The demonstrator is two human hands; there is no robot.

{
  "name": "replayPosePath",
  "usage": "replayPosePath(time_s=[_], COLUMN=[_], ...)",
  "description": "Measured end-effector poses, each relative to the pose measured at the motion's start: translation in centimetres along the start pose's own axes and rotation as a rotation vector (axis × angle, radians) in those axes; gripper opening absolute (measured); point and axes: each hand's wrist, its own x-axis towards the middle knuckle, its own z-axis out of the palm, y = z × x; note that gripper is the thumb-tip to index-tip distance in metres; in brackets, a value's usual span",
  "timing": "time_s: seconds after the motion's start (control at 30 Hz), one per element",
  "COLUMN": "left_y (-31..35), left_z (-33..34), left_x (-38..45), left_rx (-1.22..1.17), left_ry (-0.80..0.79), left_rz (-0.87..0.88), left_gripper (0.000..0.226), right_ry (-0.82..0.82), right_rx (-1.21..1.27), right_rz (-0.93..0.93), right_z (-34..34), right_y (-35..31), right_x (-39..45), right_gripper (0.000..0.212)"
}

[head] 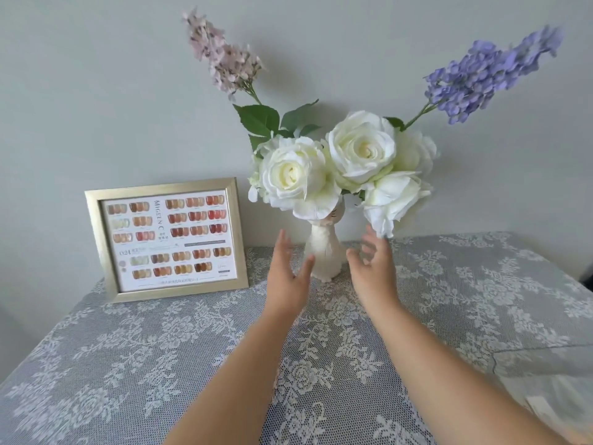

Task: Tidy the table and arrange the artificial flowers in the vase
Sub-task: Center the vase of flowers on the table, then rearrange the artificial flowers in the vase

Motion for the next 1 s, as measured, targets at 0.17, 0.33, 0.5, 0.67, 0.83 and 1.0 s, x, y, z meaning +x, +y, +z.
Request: replayPosePath(time_s=[0.17, 0.33, 0.5, 0.67, 0.83, 1.0], left_y=[4.1, 9.6, 13.6, 14.9, 15.1, 14.4], left_z=[-3.4, -5.9, -6.5, -7.5, -8.5, -8.8], left_x=[-1.1, -1.4, 0.0, 1.2, 1.5, 0.9], left_rx=[-0.106, 0.041, 0.404, 0.369, 0.381, 0.452], left_ry=[0.247, 0.373, 0.281, 0.152, 0.166, 0.138], left_rz=[0.176, 0.597, 0.735, 0.621, 0.668, 0.746], left_gripper=[0.085, 0.097, 0.092, 0.070, 0.040, 0.036], right_ry=[0.312, 0.382, -0.073, -0.377, -0.428, -0.410], right_rx=[0.333, 0.247, -0.506, -0.937, -0.769, -0.709], right_rz=[-0.335, -0.828, -0.881, -0.792, -0.681, -0.536], right_z=[-3.9, -7.4, -8.4, -8.4, -8.1, -7.2], right_y=[-5.5, -11.9, -18.3, -20.6, -21.3, -21.9], right_x=[-2.7, -2.5, 1.9, 5.1, 6.9, 8.7], right_gripper=[0.064, 0.055, 0.071, 0.082, 0.052, 0.055])
